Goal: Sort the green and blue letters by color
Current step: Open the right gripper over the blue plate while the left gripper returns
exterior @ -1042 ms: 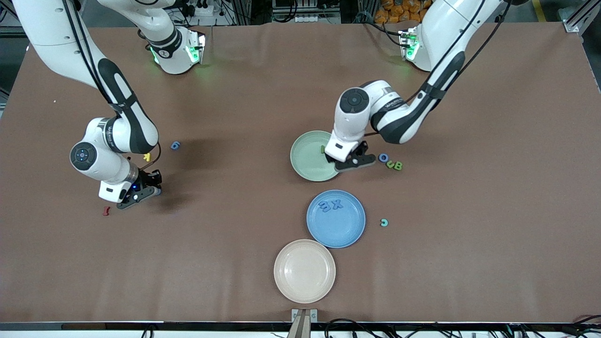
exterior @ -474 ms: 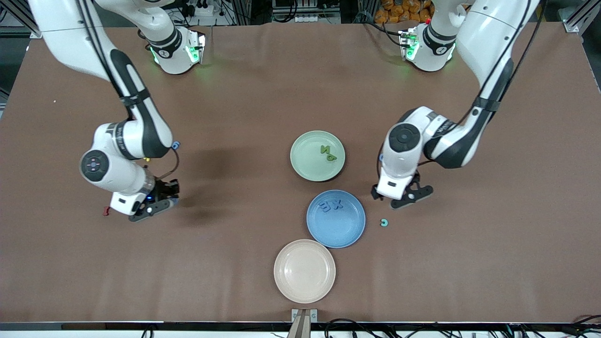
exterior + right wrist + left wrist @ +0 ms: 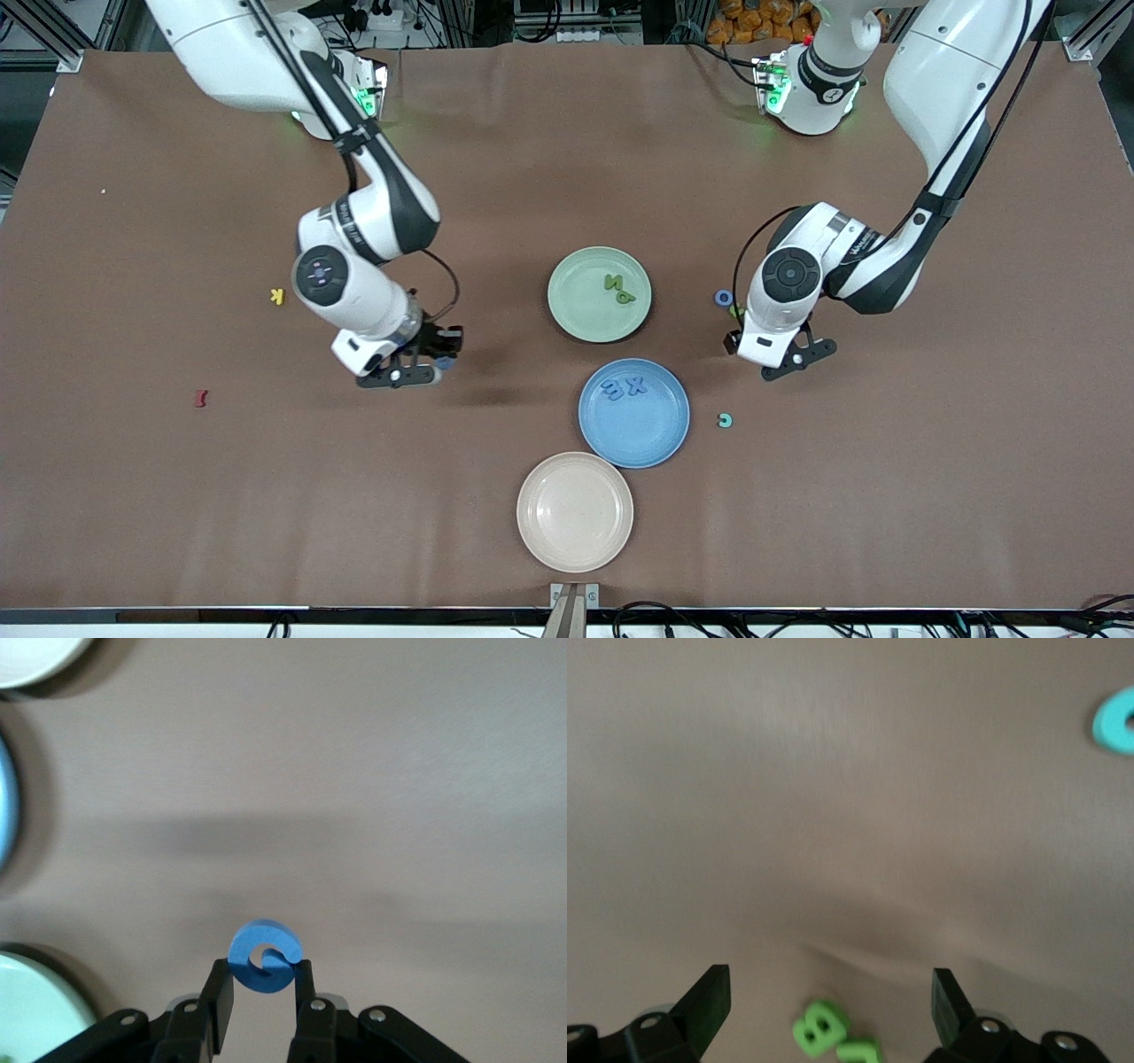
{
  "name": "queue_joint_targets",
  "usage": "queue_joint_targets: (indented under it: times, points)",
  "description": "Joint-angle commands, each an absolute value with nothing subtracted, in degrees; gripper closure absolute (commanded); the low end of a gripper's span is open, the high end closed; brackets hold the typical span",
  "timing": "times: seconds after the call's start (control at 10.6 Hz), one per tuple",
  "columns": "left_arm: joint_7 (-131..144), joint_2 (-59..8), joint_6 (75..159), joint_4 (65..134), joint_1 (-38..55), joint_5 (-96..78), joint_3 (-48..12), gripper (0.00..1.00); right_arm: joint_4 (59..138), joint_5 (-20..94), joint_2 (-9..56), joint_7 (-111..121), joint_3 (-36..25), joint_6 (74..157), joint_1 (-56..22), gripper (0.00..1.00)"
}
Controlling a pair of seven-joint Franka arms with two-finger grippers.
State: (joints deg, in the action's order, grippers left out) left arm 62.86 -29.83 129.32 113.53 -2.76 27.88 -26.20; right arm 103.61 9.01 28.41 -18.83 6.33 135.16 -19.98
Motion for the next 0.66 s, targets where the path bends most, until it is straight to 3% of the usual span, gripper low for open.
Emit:
queue_joint_targets:
  times: [0.0,0.09,0.38,0.57]
  points:
    - [68.09,-23.91,129.90,119.35,-16.22,22.77,-38.02,0.00,92.94,10.54,35.66,-35.62,6.68,134.91,-25.99,1.00]
    - [71.33,-24.08,129.90,119.79,-18.78,22.68,-40.93,0.00,89.25,10.89,38.21,-41.08,6.59,135.96,-28.63,1.00]
    - [78.90,-24.61,130.08,121.02,-19.07,23.46,-41.22,0.00,82.90,11.07,44.01,-53.57,6.59,143.14,-33.12,1.00]
    - [81.03,-24.61,131.21,122.07,-19.25,23.47,-41.13,0.00,74.05,10.99,51.12,-62.72,6.42,148.51,-36.99,1.00]
